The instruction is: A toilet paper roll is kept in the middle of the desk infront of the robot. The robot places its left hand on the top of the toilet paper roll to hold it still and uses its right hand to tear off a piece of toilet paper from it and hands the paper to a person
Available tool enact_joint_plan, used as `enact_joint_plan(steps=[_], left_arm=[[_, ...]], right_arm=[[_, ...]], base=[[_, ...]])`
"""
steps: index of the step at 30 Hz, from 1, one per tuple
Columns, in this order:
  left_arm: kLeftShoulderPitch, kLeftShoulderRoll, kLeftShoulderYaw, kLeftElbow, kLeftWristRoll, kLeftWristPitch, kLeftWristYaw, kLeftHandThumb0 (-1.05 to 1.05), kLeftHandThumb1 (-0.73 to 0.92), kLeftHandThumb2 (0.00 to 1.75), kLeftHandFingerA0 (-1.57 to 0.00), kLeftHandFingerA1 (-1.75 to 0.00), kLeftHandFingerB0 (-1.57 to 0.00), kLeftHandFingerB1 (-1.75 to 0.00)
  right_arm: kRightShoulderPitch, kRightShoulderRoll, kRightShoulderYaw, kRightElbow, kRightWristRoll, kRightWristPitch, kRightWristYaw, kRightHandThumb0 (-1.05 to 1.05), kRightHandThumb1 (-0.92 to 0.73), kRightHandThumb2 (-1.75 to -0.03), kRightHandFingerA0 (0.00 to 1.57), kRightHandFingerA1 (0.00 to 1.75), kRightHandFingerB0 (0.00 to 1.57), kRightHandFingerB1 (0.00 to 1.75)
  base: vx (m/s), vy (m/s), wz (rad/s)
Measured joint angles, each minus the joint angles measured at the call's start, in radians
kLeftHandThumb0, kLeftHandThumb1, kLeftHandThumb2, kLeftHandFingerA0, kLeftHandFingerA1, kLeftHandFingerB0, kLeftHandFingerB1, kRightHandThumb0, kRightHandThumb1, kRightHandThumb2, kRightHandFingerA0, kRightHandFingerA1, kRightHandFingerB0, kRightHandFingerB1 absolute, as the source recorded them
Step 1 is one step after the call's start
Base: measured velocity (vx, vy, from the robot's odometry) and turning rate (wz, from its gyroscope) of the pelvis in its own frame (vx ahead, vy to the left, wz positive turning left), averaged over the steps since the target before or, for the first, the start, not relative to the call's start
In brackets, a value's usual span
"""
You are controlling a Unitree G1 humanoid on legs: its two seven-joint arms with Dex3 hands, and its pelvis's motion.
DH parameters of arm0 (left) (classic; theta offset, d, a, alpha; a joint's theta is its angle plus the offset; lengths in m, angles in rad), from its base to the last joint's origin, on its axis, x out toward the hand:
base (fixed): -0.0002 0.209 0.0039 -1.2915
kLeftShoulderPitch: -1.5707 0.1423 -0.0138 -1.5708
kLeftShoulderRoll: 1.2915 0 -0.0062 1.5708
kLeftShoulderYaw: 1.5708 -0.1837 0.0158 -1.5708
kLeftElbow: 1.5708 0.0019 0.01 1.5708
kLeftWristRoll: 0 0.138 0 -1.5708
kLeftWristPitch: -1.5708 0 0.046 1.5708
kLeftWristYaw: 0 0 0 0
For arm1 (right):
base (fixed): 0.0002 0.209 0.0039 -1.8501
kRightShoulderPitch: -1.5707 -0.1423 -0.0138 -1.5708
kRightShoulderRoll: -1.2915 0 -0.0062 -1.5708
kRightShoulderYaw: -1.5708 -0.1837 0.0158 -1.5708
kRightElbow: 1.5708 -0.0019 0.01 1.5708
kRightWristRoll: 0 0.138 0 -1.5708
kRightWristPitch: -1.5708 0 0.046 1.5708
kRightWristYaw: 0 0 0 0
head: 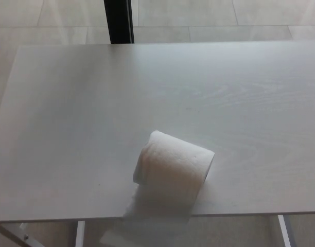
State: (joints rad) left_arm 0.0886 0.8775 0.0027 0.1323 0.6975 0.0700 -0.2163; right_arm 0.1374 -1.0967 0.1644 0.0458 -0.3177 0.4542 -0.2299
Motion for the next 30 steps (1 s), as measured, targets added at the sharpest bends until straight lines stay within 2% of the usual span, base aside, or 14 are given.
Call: enact_joint_plan(steps=[1, 4, 5, 6, 7, 8, 20, 30], left_arm=[[0.04, -0.004, 0.023, 0.034, -0.011, -0.005, 0.0, -0.91, 0.64, 0.88, 0.0, -0.44, 0.0, -0.25], [0.15, -0.018, 0.086, 0.144, -0.043, -0.021, 0.0, -0.91, 0.67, 0.93, 0.0, -0.46, 0.0, -0.29], [0.185, -0.027, 0.105, 0.186, -0.054, -0.023, 0.0, -0.79, 0.87, 0.71, 0.0, -0.37, 0.0, -0.08], [0.214, -0.036, 0.125, 0.218, -0.064, -0.026, 0.0, -0.74, 0.89, 0.65, 0.0, -0.33, 0.0, -0.2], [0.245, -0.049, 0.147, 0.247, -0.075, -0.028, 0.0, -0.75, 0.91, 0.67, 0.0, -0.39, 0.0, -0.12], [0.293, -0.069, 0.179, 0.274, -0.091, -0.028, -0.001, -0.8, 0.85, 0.8, 0.0, -0.46, 0.0, -0.21], [0.527, -0.231, 0.427, 0.446, -0.245, -0.032, -0.02, -0.8, 0.85, 0.8, 0.0, -0.46, 0.0, -0.21], [0.578, -0.274, 0.58, 0.5, -0.381, -0.034, -0.052, -0.8, 0.85, 0.8, 0.0, -0.46, 0.0, -0.21]], right_arm=[[0.032, 0.003, -0.031, 0.022, 0.007, -0.012, -0.002, -0.62, -0.67, -0.76, 0.0, 0.16, 0.12, 0.43], [0.119, 0.014, -0.116, 0.097, 0.024, -0.05, -0.009, -0.62, -0.68, -0.75, 0.0, 0.13, 0.12, 0.44], [0.147, 0.02, -0.146, 0.129, 0.032, -0.064, -0.011, -0.63, -0.7, -0.75, 0.0, 0.14, 0.12, 0.43], [0.169, 0.027, -0.174, 0.158, 0.04, -0.078, -0.012, -0.62, -0.7, -0.74, 0.0, 0.14, 0.13, 0.43], [0.188, 0.034, -0.202, 0.187, 0.048, -0.093, -0.014, -0.61, -0.7, -0.74, 0.0, 0.19, 0.14, 0.44], [0.214, 0.043, -0.239, 0.232, 0.059, -0.11, -0.014, -0.6, -0.7, -0.7, 0.0, 0.29, 0.16, 0.46], [0.266, 0.134, -0.599, 0.594, 0.192, -0.263, -0.013, -0.6, -0.7, -0.7, 0.0, 0.29, 0.16, 0.46], [0.262, 0.218, -0.823, 0.812, 0.292, -0.401, -0.009, -0.6, -0.7, -0.7, 0.0, 0.29, 0.16, 0.46]], base=[[0.0, 0.0, 0.0], [0.0, 0.0, 0.0], [0.0, 0.0, 0.0], [0.0, 0.0, 0.0], [0.0, 0.0, 0.0], [0.0, 0.0, 0.0], [0.0, 0.0, 0.0], [0.0, 0.0, 0.0]])
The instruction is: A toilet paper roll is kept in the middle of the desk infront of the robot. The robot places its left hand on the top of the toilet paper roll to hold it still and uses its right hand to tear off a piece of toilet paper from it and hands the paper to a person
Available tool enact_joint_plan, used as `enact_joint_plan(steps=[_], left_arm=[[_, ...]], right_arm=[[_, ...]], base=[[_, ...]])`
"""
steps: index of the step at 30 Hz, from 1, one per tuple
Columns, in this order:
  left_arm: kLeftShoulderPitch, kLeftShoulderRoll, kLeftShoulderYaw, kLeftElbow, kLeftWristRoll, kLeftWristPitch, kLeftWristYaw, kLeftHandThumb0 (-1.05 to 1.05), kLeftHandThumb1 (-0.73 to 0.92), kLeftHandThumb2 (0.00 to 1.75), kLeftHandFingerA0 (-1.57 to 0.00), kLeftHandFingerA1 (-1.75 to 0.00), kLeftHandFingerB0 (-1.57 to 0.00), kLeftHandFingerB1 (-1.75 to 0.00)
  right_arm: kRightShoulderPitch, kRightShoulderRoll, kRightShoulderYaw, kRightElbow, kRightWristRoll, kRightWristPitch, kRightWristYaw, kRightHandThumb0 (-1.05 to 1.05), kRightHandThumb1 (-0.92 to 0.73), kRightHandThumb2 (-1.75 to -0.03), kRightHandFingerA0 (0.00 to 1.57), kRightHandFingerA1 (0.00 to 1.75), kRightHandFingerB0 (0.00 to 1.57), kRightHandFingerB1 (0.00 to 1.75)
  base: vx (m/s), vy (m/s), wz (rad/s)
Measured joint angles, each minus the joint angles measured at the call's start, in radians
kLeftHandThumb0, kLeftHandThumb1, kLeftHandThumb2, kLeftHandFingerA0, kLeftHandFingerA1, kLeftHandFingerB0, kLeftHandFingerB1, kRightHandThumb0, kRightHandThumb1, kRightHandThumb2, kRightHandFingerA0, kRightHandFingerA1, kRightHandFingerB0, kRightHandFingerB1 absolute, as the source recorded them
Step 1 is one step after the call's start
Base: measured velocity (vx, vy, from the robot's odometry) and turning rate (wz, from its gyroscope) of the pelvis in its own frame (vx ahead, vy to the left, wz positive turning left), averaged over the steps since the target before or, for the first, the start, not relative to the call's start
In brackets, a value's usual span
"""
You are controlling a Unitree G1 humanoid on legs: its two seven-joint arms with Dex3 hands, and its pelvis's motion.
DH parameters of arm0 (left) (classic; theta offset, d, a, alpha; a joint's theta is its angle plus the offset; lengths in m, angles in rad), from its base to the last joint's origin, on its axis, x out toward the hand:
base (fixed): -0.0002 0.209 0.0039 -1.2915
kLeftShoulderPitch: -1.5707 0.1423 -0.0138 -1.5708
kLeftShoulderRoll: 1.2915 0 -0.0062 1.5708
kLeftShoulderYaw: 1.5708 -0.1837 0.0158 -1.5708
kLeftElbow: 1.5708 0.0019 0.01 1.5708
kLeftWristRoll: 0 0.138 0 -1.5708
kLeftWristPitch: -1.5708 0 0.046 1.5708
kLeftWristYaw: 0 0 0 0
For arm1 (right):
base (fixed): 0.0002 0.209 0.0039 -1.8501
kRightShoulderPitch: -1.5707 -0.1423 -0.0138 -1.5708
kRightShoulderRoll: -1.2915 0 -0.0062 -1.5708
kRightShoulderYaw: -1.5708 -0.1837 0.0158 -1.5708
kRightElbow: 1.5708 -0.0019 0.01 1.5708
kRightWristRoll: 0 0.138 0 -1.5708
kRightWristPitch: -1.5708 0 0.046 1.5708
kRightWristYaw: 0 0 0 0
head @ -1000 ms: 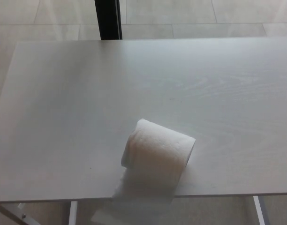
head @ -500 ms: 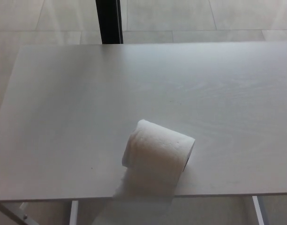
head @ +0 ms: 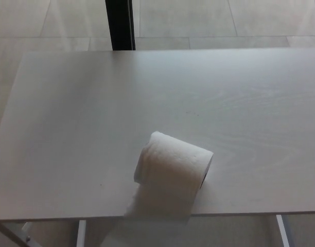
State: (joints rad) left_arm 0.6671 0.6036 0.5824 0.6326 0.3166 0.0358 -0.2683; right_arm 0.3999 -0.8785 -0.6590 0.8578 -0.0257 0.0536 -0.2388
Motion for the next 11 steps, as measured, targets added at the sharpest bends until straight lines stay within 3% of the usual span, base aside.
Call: enact_joint_plan(steps=[11], left_arm=[[0.047, -0.007, 0.021, 0.006, -0.12, -0.009, -0.033, -0.8, 0.85, 0.8, 0.0, -0.46, 0.0, -0.21]], right_arm=[[0.021, 0.011, -0.089, 0.11, 0.071, -0.141, 0.026, -0.6, -0.7, -0.7, 0.0, 0.29, 0.16, 0.46]], base=[[0.0, 0.0, 0.0]])
